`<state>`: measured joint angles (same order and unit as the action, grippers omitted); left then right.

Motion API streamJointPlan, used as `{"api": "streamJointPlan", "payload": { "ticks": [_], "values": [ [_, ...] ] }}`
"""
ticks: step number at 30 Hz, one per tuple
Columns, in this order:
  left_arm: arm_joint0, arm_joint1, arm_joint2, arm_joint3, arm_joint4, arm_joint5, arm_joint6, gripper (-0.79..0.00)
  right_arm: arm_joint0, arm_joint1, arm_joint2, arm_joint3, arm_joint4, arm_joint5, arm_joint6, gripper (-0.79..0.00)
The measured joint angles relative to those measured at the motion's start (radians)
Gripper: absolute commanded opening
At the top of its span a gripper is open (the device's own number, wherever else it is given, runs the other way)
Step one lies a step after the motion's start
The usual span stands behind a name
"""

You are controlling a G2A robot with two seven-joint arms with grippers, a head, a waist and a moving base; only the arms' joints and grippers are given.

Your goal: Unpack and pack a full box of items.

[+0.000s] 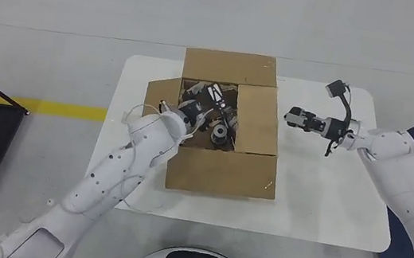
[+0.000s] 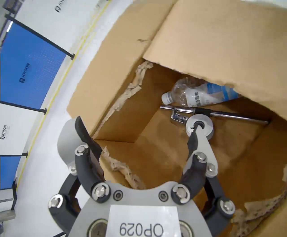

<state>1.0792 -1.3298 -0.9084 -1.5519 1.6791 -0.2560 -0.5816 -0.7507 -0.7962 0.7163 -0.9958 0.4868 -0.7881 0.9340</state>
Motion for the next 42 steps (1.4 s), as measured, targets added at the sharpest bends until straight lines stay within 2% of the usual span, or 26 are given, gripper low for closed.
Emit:
{"api": "streamJointPlan", "payload": {
  "ticks": [4,9,15,18,22,27,33,36,42],
  "values": [
    [-0.067,-0.030,0.083,0.099,0.003,0.014,-0.010,0.000,-0.010,-0.008,0.005,0.009,0.023,0.006,0.017,0.000],
    [-0.118,-0.060,0.142,0.195,-0.022,0.022,0.009,0.000,-0.011,-0.024,0.001,0.025,0.051,0.010,0.051,0.000],
    [-0.158,-0.095,0.190,0.294,-0.097,0.012,0.104,0.000,0.002,-0.051,-0.011,0.060,0.087,0.011,0.103,0.000],
    [-0.158,-0.107,0.186,0.301,-0.148,0.042,0.221,0.000,0.009,-0.063,-0.019,0.071,0.108,0.021,0.120,0.000],
    [-0.148,-0.111,0.169,0.280,-0.182,0.035,0.376,0.000,0.009,-0.073,-0.026,0.083,0.143,0.050,0.148,0.000],
    [-0.127,-0.109,0.150,0.249,-0.188,0.033,0.456,0.000,-0.005,-0.071,-0.020,0.058,0.214,0.080,0.179,0.000],
    [-0.151,-0.128,0.179,0.266,-0.194,0.036,0.420,0.000,-0.044,-0.040,0.037,0.016,0.320,0.105,0.204,0.000],
    [-0.173,-0.145,0.206,0.281,-0.199,0.037,0.418,0.000,-0.101,-0.002,0.122,0.002,0.383,0.079,0.178,0.000],
    [-0.223,-0.185,0.268,0.323,-0.218,0.044,0.396,0.000,-0.314,0.106,0.374,-0.143,0.423,0.005,0.104,0.000]
  ]
}}
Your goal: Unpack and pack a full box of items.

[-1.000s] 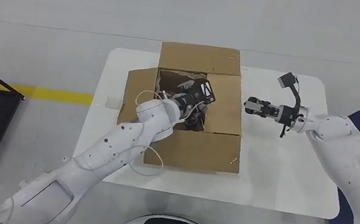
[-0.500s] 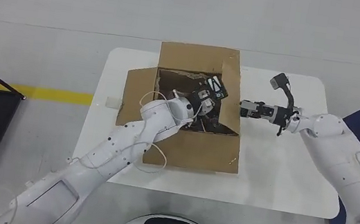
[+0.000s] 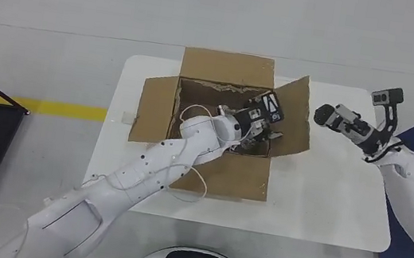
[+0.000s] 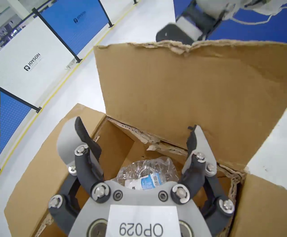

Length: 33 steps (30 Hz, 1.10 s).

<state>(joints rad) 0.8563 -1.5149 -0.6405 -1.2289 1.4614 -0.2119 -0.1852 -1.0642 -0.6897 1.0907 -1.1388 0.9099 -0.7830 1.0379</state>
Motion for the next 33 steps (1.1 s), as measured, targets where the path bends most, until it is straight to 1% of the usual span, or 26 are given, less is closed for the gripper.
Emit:
{"api": "streamJointPlan", "payload": {
  "ticks": [1,4,7,9,11,12,15,18,20,21,22,24,25,26,28,29,31,33],
  "values": [
    [-0.012,-0.010,0.013,0.015,-0.005,0.004,-0.013,0.000,-0.052,0.018,0.050,-0.046,0.001,-0.018,-0.018,0.000],
    [-0.041,-0.035,0.042,0.063,-0.025,0.014,-0.046,0.000,-0.174,0.053,0.155,-0.164,-0.012,-0.050,-0.050,0.000],
    [-0.067,-0.057,0.060,0.111,-0.041,0.023,-0.044,0.000,-0.253,0.074,0.211,-0.250,-0.032,-0.037,-0.037,0.000],
    [-0.078,-0.066,0.059,0.130,-0.045,0.030,-0.029,0.000,-0.267,0.080,0.220,-0.276,-0.034,-0.013,-0.013,0.000],
    [-0.080,-0.067,0.043,0.133,-0.046,0.046,-0.002,0.000,-0.259,0.081,0.213,-0.283,-0.025,0.026,0.026,0.000],
    [-0.078,-0.064,0.031,0.128,-0.042,0.055,0.011,0.000,-0.249,0.080,0.206,-0.279,-0.020,0.047,0.047,0.000],
    [-0.045,-0.039,-0.035,0.075,-0.010,0.087,0.044,0.000,-0.199,0.069,0.169,-0.244,-0.010,0.124,0.124,0.000],
    [0.034,0.006,-0.141,-0.037,0.033,0.100,0.054,0.000,-0.130,0.049,0.112,-0.176,-0.023,0.200,0.199,0.000],
    [0.117,0.043,-0.238,-0.147,0.060,0.083,0.052,0.000,-0.073,0.031,0.062,-0.120,-0.048,0.248,0.247,0.000],
    [0.160,0.059,-0.284,-0.200,0.063,0.066,0.051,0.000,-0.048,0.022,0.039,-0.094,-0.055,0.265,0.264,0.000],
    [0.222,0.079,-0.348,-0.272,0.063,0.036,0.048,0.000,-0.015,0.009,0.010,-0.054,-0.065,0.280,0.279,0.000],
    [0.318,0.107,-0.444,-0.374,0.069,-0.011,0.046,0.000,0.032,-0.011,-0.032,0.002,-0.080,0.290,0.289,0.000],
    [0.382,0.122,-0.505,-0.435,0.074,-0.037,0.051,0.000,0.059,-0.024,-0.057,0.035,-0.088,0.293,0.292,0.000],
    [0.428,0.132,-0.548,-0.475,0.075,-0.053,0.057,0.000,0.078,-0.033,-0.073,0.059,-0.092,0.294,0.293,0.000],
    [0.525,0.150,-0.643,-0.545,0.065,-0.078,0.077,0.000,0.115,-0.052,-0.103,0.113,-0.103,0.292,0.292,0.000],
    [0.560,0.156,-0.681,-0.562,0.054,-0.084,0.084,0.000,0.129,-0.060,-0.112,0.131,-0.107,0.290,0.289,0.000],
    [0.621,0.166,-0.764,-0.573,0.021,-0.084,0.099,0.000,0.154,-0.074,-0.128,0.159,-0.112,0.281,0.280,0.000],
    [0.651,0.171,-0.824,-0.558,-0.007,-0.069,0.115,0.000,0.168,-0.082,-0.133,0.172,-0.115,0.272,0.271,0.000]
  ]
}}
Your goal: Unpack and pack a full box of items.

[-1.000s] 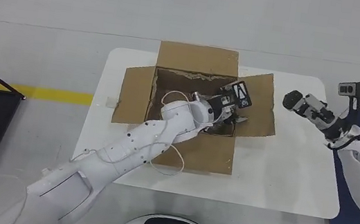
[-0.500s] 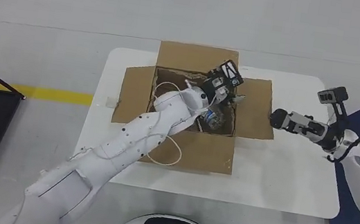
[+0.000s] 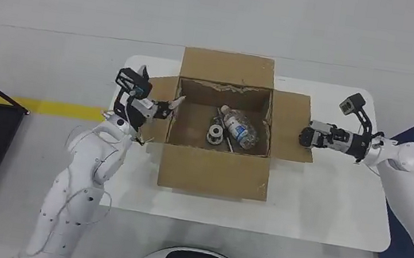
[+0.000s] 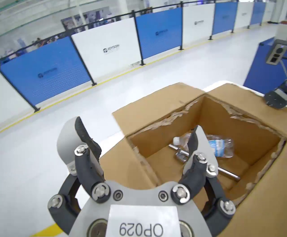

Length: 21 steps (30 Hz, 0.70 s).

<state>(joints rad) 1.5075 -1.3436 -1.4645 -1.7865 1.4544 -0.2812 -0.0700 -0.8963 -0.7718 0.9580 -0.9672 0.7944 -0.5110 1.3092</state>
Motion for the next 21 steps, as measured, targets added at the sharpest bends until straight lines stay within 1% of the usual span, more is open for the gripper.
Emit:
{"api": "streamJointPlan", "payload": {
  "ticks": [1,4,9,14,21],
  "values": [
    [0.011,0.003,-0.033,0.018,-0.023,0.008,0.011,0.000,0.007,-0.004,0.000,0.007,-0.003,-0.007,-0.007,0.000],
    [0.025,0.009,-0.099,0.060,-0.076,0.004,0.041,0.000,0.018,-0.011,0.010,0.011,0.004,-0.030,-0.030,0.000],
    [0.039,0.019,-0.170,0.104,-0.132,-0.035,0.070,0.000,0.020,-0.014,0.036,-0.019,0.000,-0.060,-0.060,0.000],
    [0.040,0.020,-0.173,0.107,-0.134,-0.039,0.070,0.000,0.029,-0.020,0.039,-0.096,-0.032,-0.060,-0.069,0.000],
    [0.040,0.019,-0.172,0.107,-0.134,-0.039,0.070,0.000,0.029,-0.020,0.039,-0.092,-0.032,-0.060,-0.068,0.000]
  ]
}}
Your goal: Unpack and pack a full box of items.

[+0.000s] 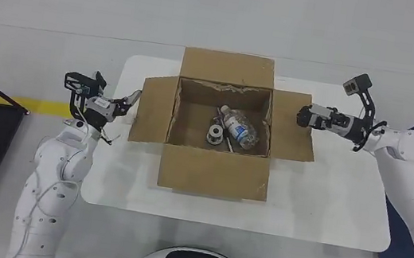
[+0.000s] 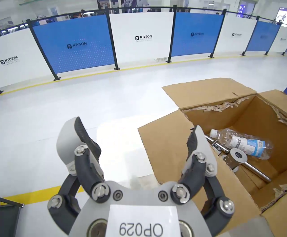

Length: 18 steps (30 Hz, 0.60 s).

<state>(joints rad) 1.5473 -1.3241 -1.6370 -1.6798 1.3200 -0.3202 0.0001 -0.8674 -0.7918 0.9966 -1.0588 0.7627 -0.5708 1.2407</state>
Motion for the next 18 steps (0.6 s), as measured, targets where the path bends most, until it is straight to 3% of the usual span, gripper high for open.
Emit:
{"api": "streamJointPlan", "payload": {
  "ticks": [3,10,18],
  "values": [
    [0.000,0.000,0.000,0.000,0.000,0.000,0.000,0.000,0.009,-0.002,-0.014,-0.027,-0.023,0.020,-0.015,0.000],
    [0.000,0.000,0.000,0.000,0.000,0.000,0.000,0.000,0.092,-0.039,-0.142,-0.419,-0.481,0.329,-0.207,0.000],
    [0.000,0.000,0.000,0.000,0.000,0.000,0.000,0.000,0.231,-0.117,-0.354,-0.492,-0.855,0.658,-0.227,0.000]
  ]
}}
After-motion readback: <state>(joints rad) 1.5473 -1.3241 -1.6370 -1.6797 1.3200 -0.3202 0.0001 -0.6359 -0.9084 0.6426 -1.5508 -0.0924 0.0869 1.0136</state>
